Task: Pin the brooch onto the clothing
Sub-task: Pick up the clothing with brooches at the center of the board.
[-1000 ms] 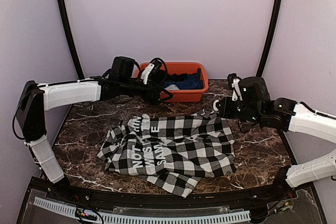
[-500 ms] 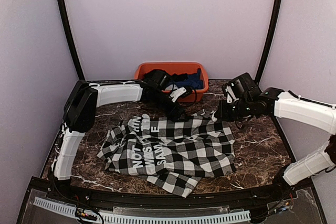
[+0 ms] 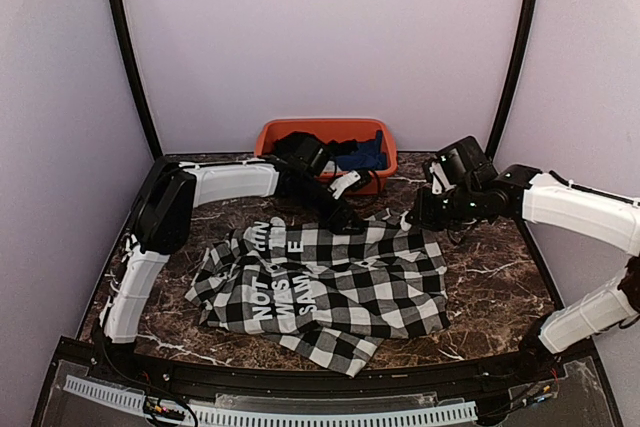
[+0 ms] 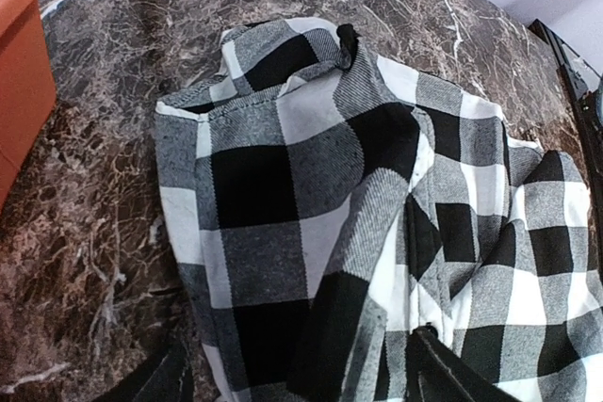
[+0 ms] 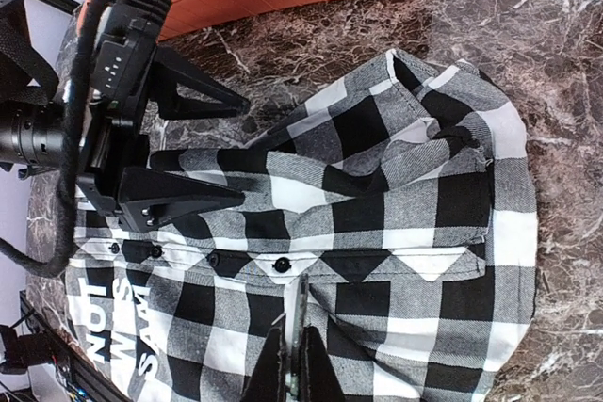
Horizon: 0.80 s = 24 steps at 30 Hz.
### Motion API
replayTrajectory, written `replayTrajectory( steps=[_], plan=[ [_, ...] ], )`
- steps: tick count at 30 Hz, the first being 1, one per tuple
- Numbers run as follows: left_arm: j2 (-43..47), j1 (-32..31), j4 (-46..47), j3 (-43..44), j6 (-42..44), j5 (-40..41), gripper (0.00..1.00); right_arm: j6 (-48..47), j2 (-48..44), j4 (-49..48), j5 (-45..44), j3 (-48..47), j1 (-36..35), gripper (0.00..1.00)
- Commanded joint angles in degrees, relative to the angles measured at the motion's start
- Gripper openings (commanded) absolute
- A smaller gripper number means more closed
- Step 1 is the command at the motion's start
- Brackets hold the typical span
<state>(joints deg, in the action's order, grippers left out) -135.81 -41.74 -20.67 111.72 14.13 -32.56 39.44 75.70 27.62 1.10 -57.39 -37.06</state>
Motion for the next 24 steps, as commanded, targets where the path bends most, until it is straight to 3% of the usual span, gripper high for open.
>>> replayTrajectory(
  steps=[1,4,14,24],
  plan=[
    [-1.4,-0.9,0.0,2.0,-0.2,-3.1,0.71,2.2,1.5,0.3,0.9,-2.4,0.4,0.00],
    [-1.8,-1.0,0.4,2.0,-0.8,-3.3,0.62,3.5,2.5,0.5,1.4,-3.1,0.7,0.00],
    [-1.9,-1.1,6.1,1.8,-4.7,-6.1,0.49,6.7,6.6,0.5,5.8,-3.3,3.0,0.00],
    [-2.6,-1.1,5.9,1.4,-4.5,-7.5,0.36,7.5,11.1,0.7,9.4,-6.5,4.0,0.00]
  ],
)
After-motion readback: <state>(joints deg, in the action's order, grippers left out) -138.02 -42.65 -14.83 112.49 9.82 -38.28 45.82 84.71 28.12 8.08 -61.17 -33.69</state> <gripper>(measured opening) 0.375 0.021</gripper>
